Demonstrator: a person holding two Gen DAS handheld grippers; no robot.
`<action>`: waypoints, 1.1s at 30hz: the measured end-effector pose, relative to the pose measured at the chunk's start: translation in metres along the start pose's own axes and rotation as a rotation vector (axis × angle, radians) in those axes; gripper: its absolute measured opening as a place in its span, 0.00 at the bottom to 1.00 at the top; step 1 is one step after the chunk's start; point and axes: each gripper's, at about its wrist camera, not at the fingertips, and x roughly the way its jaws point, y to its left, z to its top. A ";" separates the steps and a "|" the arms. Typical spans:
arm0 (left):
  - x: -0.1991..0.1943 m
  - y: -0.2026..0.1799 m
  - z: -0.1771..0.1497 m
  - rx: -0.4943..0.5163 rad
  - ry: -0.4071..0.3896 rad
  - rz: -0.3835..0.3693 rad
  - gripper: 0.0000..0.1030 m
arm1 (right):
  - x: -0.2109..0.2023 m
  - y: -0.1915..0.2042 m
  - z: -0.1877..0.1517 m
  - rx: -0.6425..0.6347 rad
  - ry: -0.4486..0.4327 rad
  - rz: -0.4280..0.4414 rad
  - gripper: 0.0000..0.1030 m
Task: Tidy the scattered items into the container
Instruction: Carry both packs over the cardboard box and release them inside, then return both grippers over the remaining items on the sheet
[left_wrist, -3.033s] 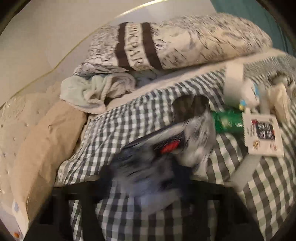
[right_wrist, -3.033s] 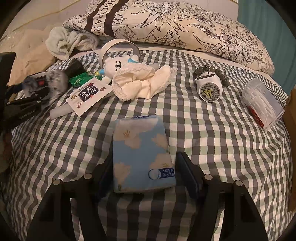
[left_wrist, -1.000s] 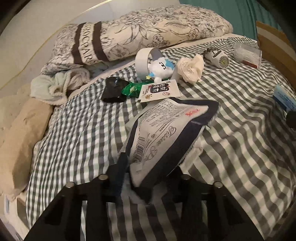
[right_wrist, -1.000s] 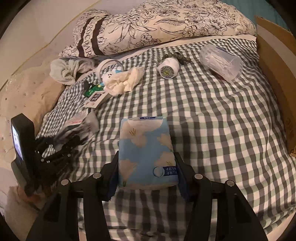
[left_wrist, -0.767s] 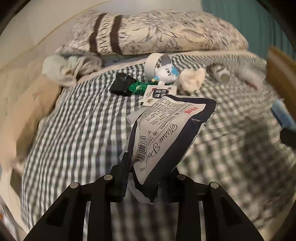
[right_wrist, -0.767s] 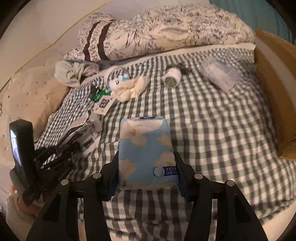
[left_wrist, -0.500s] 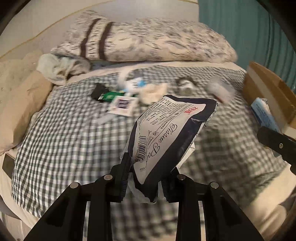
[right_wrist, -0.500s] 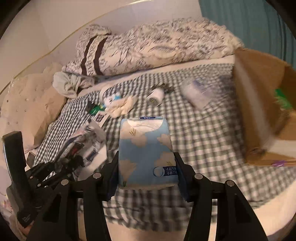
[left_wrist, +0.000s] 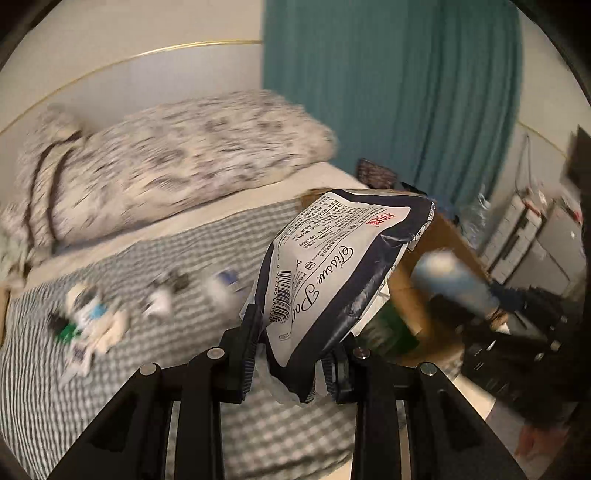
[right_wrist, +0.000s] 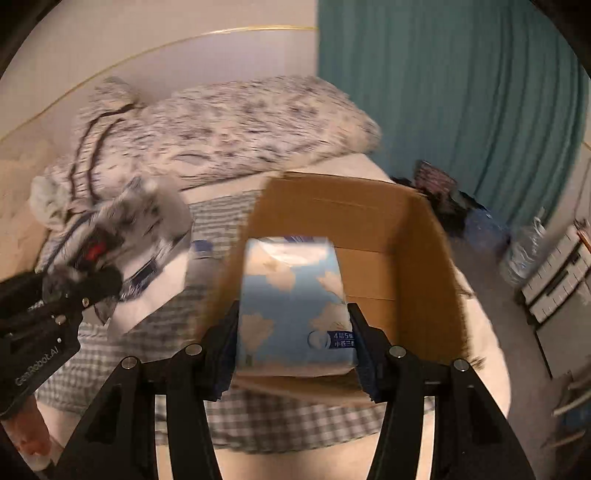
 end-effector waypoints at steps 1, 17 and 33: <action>0.010 -0.014 0.009 0.012 0.008 -0.011 0.30 | 0.004 -0.009 0.002 0.012 0.010 -0.014 0.51; 0.027 -0.033 0.025 0.106 0.035 0.169 0.97 | 0.004 -0.063 0.010 0.015 -0.028 -0.048 0.82; -0.088 0.082 -0.069 -0.122 -0.007 0.402 1.00 | -0.060 0.038 -0.036 -0.025 -0.092 0.141 0.84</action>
